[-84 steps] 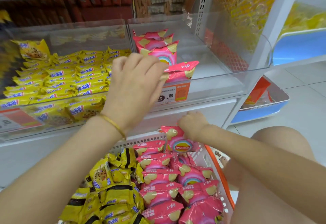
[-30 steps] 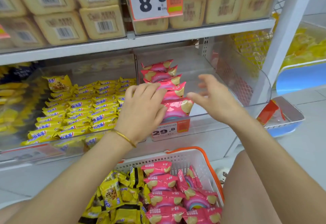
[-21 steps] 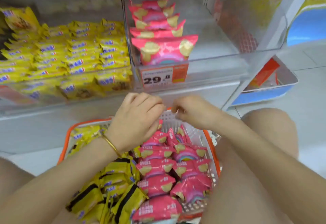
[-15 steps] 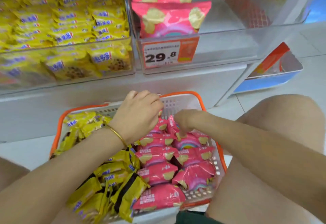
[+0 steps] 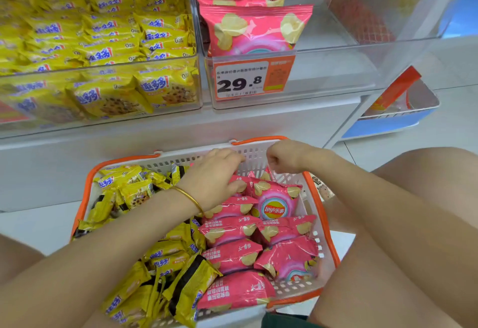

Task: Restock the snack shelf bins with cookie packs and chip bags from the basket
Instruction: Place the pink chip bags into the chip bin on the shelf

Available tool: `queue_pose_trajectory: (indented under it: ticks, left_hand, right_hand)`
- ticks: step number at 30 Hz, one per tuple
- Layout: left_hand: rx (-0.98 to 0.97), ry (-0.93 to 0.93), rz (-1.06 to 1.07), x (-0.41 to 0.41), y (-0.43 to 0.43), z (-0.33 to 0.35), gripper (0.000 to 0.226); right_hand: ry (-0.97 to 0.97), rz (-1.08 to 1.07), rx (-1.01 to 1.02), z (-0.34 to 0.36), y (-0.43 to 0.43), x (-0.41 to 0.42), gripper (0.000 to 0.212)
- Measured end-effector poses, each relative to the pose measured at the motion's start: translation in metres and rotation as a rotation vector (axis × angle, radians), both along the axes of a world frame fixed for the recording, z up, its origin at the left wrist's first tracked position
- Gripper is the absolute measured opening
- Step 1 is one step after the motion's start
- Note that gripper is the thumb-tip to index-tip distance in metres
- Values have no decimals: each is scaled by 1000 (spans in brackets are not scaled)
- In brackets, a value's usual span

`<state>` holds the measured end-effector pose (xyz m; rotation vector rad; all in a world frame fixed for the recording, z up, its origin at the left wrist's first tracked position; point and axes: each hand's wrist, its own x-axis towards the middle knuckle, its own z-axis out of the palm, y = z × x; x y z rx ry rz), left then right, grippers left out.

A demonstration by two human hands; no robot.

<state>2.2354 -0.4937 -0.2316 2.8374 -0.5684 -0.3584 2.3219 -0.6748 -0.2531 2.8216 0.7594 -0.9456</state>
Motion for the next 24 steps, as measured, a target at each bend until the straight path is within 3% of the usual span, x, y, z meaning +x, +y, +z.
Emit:
queue_pose_trajectory:
  ticks: [3,5,8,11,17,20,24]
  left_hand:
    - [-37,57,23,-2,-4,-3,53]
    - [-36,63,22,-6,-5,-3,52]
    - [-39,66,22,-9,-3,-1,52]
    - [-58,64,35,-11,-1,-1,52]
    - [-159,82,76,-10,-1,-1,65]
    - [-303,147,129,-9,-6,6,81]
    - [-579,176,181,-12,-19,34,89]
  right_hand:
    - [156,-111,-121,-24,-10,-12,57]
    - [165,-95,-176,-43,-11,-24,68]
    - [92,-14,-246,-58,-8,-35,62]
    - [88,-19,-176,-60,-6,-34,50]
    - [-24,-25,-70,-6,-13,-18,50]
    - [-85,-49,92,38,-23,-21,51]
    - [-13,-139,512,94,-42,-37,41]
